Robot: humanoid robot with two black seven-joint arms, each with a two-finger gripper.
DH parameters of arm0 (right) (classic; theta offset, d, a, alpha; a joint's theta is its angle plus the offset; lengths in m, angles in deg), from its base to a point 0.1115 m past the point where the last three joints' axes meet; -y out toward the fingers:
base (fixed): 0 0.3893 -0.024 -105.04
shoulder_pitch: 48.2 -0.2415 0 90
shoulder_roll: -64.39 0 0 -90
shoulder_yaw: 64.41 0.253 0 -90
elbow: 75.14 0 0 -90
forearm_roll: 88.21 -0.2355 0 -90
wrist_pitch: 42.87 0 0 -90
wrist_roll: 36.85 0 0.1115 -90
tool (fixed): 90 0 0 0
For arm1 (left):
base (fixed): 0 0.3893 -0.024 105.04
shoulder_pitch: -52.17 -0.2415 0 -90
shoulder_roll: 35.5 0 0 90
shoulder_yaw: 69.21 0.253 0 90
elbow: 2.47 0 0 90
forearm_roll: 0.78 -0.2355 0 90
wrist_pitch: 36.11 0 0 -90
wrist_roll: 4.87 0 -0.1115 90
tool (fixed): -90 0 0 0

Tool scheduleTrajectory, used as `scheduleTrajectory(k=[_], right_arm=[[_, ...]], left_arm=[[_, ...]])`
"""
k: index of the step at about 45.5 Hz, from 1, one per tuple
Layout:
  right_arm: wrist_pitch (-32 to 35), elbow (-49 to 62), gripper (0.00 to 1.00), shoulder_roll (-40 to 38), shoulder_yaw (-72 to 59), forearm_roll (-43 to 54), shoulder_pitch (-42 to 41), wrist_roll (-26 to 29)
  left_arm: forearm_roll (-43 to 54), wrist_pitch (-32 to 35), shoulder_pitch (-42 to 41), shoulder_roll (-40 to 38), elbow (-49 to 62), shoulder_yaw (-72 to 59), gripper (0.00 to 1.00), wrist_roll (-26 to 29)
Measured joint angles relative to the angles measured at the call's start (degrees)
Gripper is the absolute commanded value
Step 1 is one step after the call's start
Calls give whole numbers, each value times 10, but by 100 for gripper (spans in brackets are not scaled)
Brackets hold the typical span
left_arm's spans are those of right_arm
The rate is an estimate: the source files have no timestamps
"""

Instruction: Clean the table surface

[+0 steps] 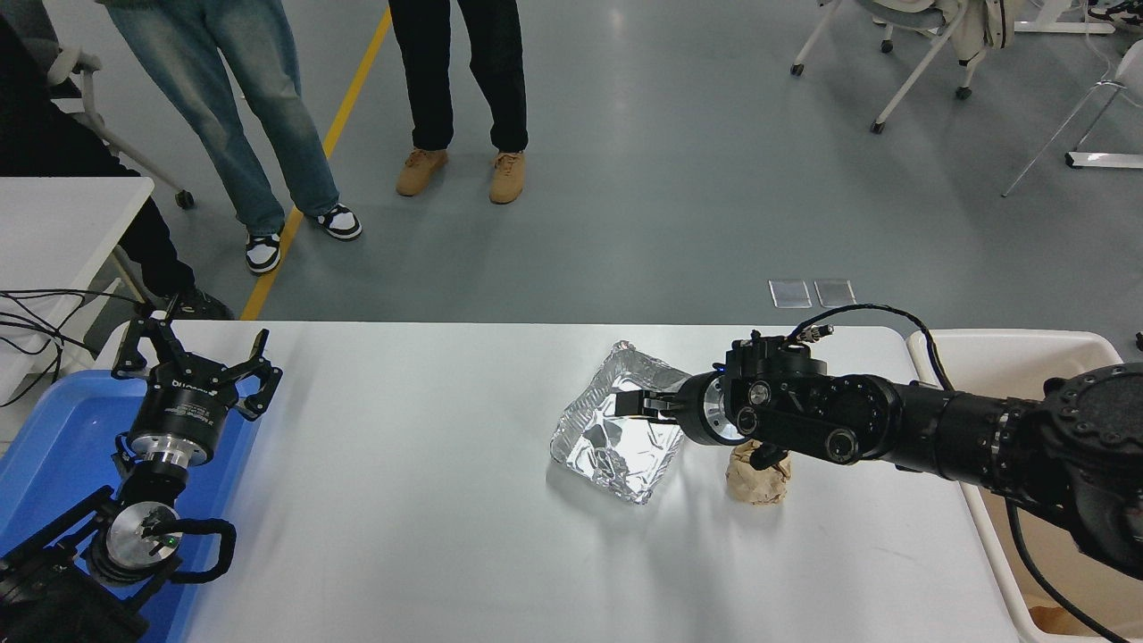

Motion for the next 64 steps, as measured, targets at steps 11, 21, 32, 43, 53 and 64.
scheduleTrajectory(k=[11,21,32,43,53,64], right_arm=[[-3,34,99,21,-4,-3,4,10],[-23,52,99,27,-24,6,2,30],[-34,60,98,30,-34,10,6,51],[-38,70,97,30,-35,11,18,55],[-40,89,97,31,-37,12,31,55],[-43,107,97,31,-33,13,47,54]], left_arm=[[0,0,0,0,0,0,99,0],[0,0,0,0,0,0,99,0],[0,0,0,0,0,0,99,0],[0,0,0,0,0,0,99,0],[0,0,0,0,0,0,99,0],[0,0,0,0,0,0,99,0]])
